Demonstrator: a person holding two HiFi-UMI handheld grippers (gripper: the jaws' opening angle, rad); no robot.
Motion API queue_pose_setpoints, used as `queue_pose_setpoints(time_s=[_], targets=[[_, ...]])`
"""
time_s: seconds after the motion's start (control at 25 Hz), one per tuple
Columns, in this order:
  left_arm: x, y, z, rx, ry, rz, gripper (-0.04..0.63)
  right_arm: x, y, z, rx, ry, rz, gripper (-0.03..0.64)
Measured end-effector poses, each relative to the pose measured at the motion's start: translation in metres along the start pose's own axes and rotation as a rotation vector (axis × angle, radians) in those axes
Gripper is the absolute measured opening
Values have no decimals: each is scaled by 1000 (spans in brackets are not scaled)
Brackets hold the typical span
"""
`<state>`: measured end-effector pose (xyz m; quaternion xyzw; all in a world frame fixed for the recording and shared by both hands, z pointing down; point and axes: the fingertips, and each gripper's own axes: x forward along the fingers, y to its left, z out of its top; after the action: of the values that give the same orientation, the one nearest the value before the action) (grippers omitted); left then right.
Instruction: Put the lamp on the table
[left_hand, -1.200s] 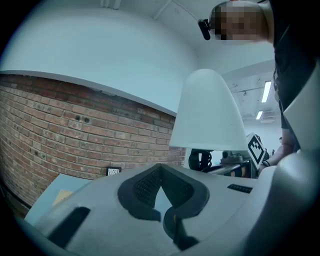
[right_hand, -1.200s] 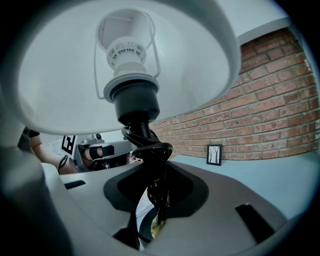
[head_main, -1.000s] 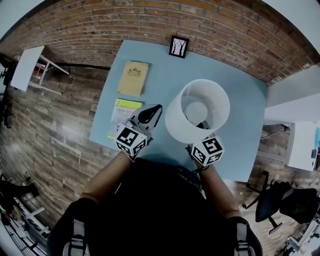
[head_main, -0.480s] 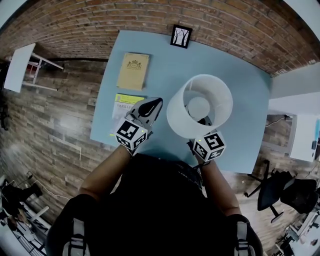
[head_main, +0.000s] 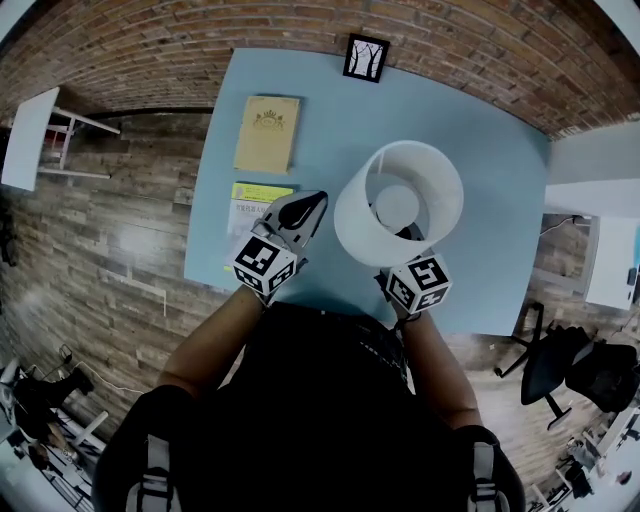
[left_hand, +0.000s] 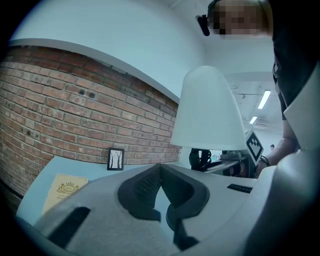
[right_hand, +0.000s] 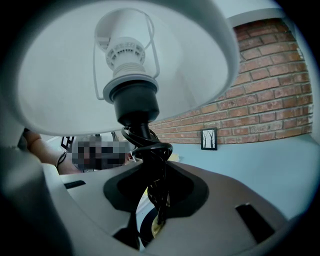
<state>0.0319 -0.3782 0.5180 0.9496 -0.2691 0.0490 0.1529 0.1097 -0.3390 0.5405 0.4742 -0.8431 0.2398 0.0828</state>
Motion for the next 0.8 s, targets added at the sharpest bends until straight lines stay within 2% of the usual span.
queue_pose_setpoints(time_s=[0.24, 0.8], targets=[[9, 9, -15, -17, 24, -20, 9, 17, -12, -13, 9, 23, -10, 95], [23, 40, -51, -59, 78, 4, 9, 62, -45, -48, 5, 68, 13, 95]])
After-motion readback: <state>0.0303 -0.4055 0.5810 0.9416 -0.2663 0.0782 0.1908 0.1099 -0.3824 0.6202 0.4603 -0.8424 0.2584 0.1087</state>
